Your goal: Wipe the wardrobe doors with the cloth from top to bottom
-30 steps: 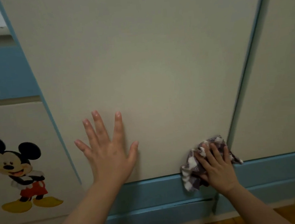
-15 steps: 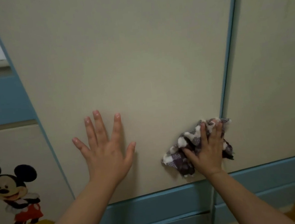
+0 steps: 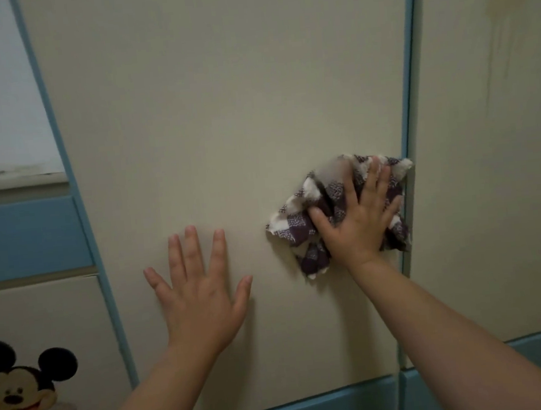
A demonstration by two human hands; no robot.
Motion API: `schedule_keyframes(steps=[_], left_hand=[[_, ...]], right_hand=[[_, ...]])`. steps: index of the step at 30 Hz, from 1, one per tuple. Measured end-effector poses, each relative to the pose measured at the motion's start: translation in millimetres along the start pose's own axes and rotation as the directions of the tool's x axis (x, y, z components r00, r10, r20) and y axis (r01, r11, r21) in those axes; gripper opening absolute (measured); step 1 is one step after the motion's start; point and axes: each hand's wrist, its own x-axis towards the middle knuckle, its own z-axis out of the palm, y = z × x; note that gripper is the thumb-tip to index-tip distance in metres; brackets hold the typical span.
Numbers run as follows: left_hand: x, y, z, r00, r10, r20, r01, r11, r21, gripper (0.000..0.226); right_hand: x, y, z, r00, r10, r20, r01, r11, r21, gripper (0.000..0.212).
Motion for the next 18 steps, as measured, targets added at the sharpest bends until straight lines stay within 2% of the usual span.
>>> schedule_keyframes(steps=[3, 7, 12, 16, 18], left_hand=[[1, -3, -5, 1.0, 0.03, -0.002, -0.03, 0.999, 0.02, 0.067], [-2, -11, -5, 0.997, 0.075, 0.011, -0.075, 0.996, 0.044, 0.066], [-3, -20, -4, 0.996, 0.089, -0.014, -0.089, 0.995, 0.042, 0.074], [1, -18, -11, 0.995, 0.08, -0.056, -0.08, 0.997, 0.004, 0.077], [7, -15, -16, 0.993, 0.086, -0.083, -0.085, 0.996, 0.009, 0.076]], right_hand=[[-3, -23, 5, 1.0, -0.019, 0.009, 0.019, 1.0, 0.002, 0.086], [-4, -68, 10, 0.975, -0.22, 0.014, 0.22, 0.975, 0.026, 0.084], [3, -100, 15, 0.904, -0.428, 0.001, 0.428, 0.904, 0.009, 0.071], [22, -91, 11, 0.788, -0.614, -0.039, 0.612, 0.789, -0.054, 0.064], [40, -81, 6, 0.787, -0.616, -0.03, 0.611, 0.786, -0.09, 0.067]])
